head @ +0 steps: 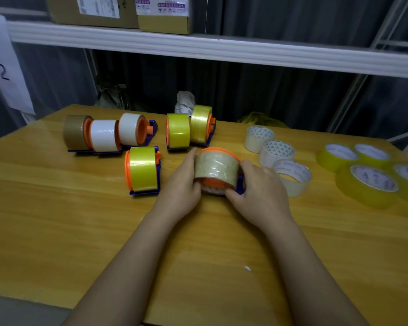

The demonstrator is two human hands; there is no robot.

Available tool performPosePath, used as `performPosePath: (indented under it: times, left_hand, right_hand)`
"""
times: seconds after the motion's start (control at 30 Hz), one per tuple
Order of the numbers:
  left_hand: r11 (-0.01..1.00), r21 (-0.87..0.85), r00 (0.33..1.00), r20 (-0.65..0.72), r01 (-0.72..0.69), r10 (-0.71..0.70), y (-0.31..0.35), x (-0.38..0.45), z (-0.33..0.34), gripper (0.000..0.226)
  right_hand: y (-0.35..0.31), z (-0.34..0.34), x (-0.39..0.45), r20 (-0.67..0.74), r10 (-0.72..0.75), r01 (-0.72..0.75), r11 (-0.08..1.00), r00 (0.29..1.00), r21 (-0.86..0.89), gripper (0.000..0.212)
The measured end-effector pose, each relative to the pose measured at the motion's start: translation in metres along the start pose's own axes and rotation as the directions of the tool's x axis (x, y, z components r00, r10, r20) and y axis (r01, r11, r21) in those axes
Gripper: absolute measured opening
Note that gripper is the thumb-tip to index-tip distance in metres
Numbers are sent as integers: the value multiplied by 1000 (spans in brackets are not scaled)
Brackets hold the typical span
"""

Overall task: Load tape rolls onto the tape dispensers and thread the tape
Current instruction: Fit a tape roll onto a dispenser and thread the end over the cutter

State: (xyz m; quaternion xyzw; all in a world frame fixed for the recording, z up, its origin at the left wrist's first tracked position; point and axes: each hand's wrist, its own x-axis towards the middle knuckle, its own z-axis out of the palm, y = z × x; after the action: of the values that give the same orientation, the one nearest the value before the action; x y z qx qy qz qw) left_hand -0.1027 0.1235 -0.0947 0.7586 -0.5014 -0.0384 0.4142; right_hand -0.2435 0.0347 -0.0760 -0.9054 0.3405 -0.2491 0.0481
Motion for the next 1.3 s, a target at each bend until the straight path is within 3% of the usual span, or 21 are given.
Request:
performPosePath:
  times: [0.23,0.4,0.53,0.63,0.77,0.87,1.0,1.1,1.2,1.3]
  left_hand:
    - [993,54,990,93,105,-110,1,-1,0,52]
    - [984,175,999,-7,44,-43,7,-2,1,47]
    - [954,300,1000,-27,24,-17,8,-3,-1,48]
    - [927,372,997,-42,-39,58,8,-3,-3,46]
    - [877,464,989,-8,-124,144,4,-3,-1,42]
    - [877,476,997,-5,-69,81,7,-4,6,52]
    - [973,230,998,-59,29,-16,25,-11,13,80]
    - [997,81,991,-132,-9,20,30,-13,12,84]
    - [999,25,980,-194,-32,36,30,-11,13,83]
    - [998,52,971,-235,-30,41,33,-12,16,80]
  right_hand:
    - [0,-3,-3,25,-10,11,999,1000,-39,42]
    - [-2,-5,-3,53,-6,7,1000,999,-23,47]
    - [7,-7,1,162,-39,27,997,986,77,47]
    - [12,-14,0,189,-70,50,993,979,108,39]
    - [11,-8,-1,125,-111,102,992,986,73,25]
    - [11,4,-1,74,-101,95,992,992,80,28]
    - [8,13,3,-69,-72,84,981,995,178,38]
    - [1,18,3,-165,-41,94,940,985,329,52]
    - [-6,22,3,-273,17,87,927,962,364,61]
    - [-8,20,5,-384,36,109,930,923,350,51]
